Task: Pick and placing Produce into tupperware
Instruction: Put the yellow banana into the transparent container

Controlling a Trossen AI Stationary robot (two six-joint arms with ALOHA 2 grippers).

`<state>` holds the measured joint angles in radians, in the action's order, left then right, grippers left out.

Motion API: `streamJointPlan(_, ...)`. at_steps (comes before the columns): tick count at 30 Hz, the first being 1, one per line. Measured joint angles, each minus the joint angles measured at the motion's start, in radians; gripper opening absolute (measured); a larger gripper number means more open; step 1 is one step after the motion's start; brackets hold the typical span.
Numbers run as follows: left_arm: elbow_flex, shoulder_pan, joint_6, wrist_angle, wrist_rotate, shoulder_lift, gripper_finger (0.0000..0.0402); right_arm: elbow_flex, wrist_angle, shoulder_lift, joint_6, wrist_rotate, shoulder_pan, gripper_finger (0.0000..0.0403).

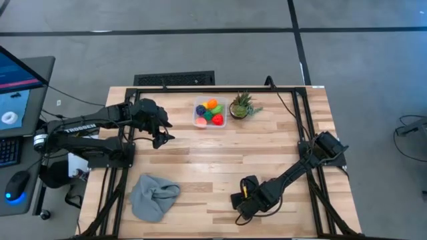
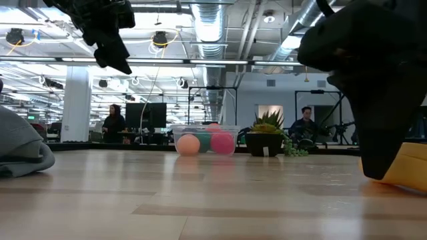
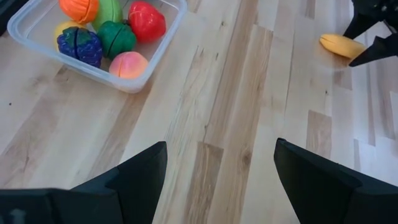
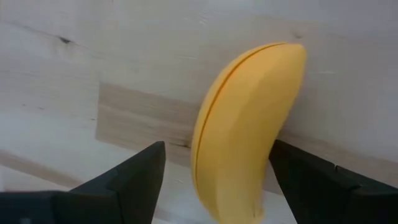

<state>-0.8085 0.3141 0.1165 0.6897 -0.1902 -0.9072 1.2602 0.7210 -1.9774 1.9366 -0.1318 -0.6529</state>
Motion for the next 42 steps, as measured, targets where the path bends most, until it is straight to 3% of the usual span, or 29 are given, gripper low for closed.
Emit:
streamJointPlan(8,0.000,0.000,0.000,0.003,-0.004,0.000,0.0284,-0.001,0.026,-0.002,-0.007,0.031,0.009,0.0270)
streamJointPlan(20,0.000,0.000,-0.011,0.001,-0.003,0.000,0.0284,-0.004,0.039,-0.004,-0.037,0.031,0.007,0.0157)
streamJointPlan(23,0.000,0.000,-0.012,0.001,-0.003,0.000,0.0284,-0.004,0.038,-0.005,-0.050,0.031,0.007,0.0160)
streamJointPlan(30,0.000,0.000,-0.012,0.001,-0.003,0.000,0.0284,-0.004,0.034,-0.005,-0.052,0.031,0.007,0.0208)
streamJointPlan(37,0.000,0.000,-0.012,0.001,-0.002,0.000,0.0284,-0.005,0.036,-0.005,-0.071,0.028,0.006,0.0155)
streamJointPlan(42,0.000,0.000,-0.012,0.000,-0.002,0.000,0.0284,-0.005,0.034,-0.005,-0.077,0.027,0.006,0.0161)
